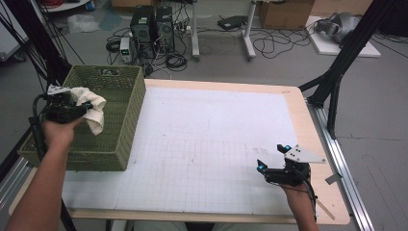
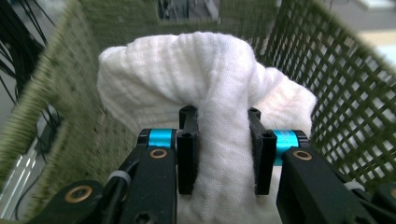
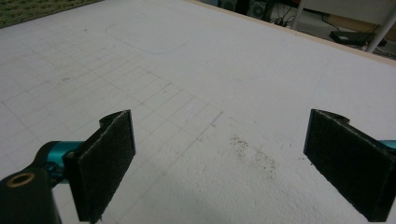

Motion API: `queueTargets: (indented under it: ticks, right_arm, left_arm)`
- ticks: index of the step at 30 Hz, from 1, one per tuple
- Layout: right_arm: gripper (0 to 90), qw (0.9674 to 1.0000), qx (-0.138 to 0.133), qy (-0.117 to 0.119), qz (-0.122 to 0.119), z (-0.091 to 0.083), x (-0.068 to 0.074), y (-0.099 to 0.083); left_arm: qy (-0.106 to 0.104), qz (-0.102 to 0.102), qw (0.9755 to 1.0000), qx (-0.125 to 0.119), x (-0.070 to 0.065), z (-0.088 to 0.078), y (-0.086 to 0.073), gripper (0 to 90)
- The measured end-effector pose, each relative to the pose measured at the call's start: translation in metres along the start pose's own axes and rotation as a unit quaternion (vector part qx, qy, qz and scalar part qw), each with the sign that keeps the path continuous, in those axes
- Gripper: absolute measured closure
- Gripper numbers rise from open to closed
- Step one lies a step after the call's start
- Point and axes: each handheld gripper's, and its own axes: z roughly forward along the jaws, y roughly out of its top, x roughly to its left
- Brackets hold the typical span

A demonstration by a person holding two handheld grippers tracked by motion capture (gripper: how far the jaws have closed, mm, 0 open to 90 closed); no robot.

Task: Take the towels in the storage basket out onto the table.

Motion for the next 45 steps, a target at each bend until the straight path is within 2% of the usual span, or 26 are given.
queueTargets:
  ticks: [5,8,10,16,18,19,21,25,33,38,40,45]
  right_arm:
    - [8.2,1.0,-0.002,0.002,-0.004,0.001,0.001,0.002]
    - [8.1,1.0,-0.002,0.002,-0.003,0.002,0.002,0.002]
    - [8.1,1.0,-0.001,0.002,-0.003,0.002,0.002,0.002]
    - [8.1,1.0,-0.003,0.003,-0.004,0.002,0.002,0.002]
    - [8.1,1.0,-0.002,0.004,-0.005,0.003,0.002,0.002]
    - [8.1,1.0,-0.002,0.004,-0.005,0.003,0.002,0.002]
    - [8.1,1.0,-0.003,0.003,-0.006,0.002,0.002,0.002]
    - [8.1,1.0,-0.003,0.004,-0.004,0.002,0.002,0.002]
    - [8.1,1.0,-0.004,0.004,-0.006,0.003,0.002,0.002]
    - [8.1,1.0,-0.003,0.005,-0.007,0.002,0.002,0.002]
    - [8.1,1.0,-0.003,0.005,-0.005,0.002,0.002,0.002]
    - [8.1,1.0,-0.004,0.004,-0.005,0.002,0.002,0.002]
  left_arm:
    - [-0.006,-0.005,0.999,-0.043,0.003,-0.017,0.006,70.2]
    - [-0.014,-0.012,0.9968,-0.078,0.0,-0.028,0.012,70.1]
    - [-0.021,-0.011,0.9955,-0.092,-0.003,-0.034,0.018,70.2]
    - [-0.039,0.008,0.9918,-0.121,-0.017,-0.049,0.037,70.2]
    - [-0.051,0.016,0.9893,-0.136,-0.026,-0.054,0.043,70.2]
    - [-0.051,0.016,0.9893,-0.136,-0.026,-0.054,0.043,70.2]
    - [-0.06,0.023,0.9877,-0.143,-0.033,-0.056,0.046,70.2]
    - [-0.081,0.032,0.9837,-0.158,-0.048,-0.061,0.052,70.2]
    - [-0.129,0.052,0.9732,-0.183,-0.081,-0.068,0.06,70.5]
    - [-0.158,0.072,0.9674,-0.184,-0.105,-0.068,0.061,70.9]
    - [-0.176,0.08,0.9639,-0.183,-0.117,-0.067,0.061,70.9]
    - [-0.206,0.097,0.9575,-0.177,-0.143,-0.061,0.056,70.9]
